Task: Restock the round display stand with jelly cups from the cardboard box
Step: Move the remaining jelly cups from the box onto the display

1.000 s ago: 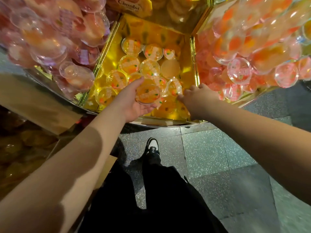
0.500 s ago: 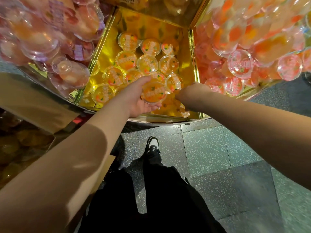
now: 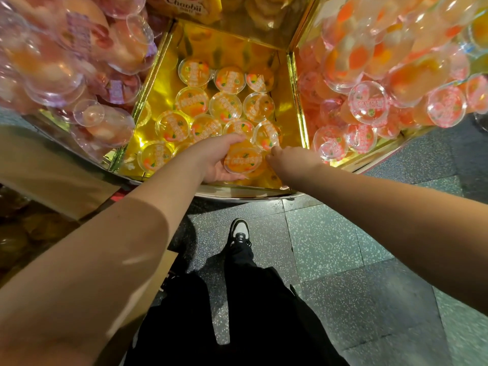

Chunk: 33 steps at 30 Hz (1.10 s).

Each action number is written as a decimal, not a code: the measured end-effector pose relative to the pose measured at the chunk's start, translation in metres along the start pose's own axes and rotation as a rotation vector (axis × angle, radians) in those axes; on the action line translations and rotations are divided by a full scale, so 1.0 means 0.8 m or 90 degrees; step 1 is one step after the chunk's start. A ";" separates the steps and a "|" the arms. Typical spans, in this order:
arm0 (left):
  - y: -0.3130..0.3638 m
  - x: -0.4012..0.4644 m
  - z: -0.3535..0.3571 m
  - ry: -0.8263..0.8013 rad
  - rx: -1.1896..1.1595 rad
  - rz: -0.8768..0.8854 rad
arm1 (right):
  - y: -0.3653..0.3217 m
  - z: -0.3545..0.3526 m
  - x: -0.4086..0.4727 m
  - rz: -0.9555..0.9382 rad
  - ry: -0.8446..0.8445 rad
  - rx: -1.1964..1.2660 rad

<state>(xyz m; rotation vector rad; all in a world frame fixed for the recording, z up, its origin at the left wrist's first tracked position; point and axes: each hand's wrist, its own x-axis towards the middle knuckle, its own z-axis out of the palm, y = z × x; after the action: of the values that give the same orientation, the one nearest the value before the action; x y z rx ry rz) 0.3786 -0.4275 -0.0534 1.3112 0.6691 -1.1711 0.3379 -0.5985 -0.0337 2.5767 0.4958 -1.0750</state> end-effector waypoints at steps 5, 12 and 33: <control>0.002 0.001 -0.006 -0.003 -0.011 -0.002 | 0.013 -0.016 -0.002 0.048 0.097 0.216; 0.045 0.005 -0.007 -0.016 -0.005 -0.005 | -0.002 -0.014 0.017 0.079 0.118 1.045; 0.165 0.067 0.040 0.234 0.247 0.245 | 0.046 -0.092 0.122 0.361 0.228 1.351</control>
<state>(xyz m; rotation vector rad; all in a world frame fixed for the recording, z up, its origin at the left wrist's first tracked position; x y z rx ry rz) 0.5100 -0.4907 -0.0464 1.9160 0.4276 -0.7710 0.4634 -0.5824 -0.0502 3.6605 -2.5211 -0.8786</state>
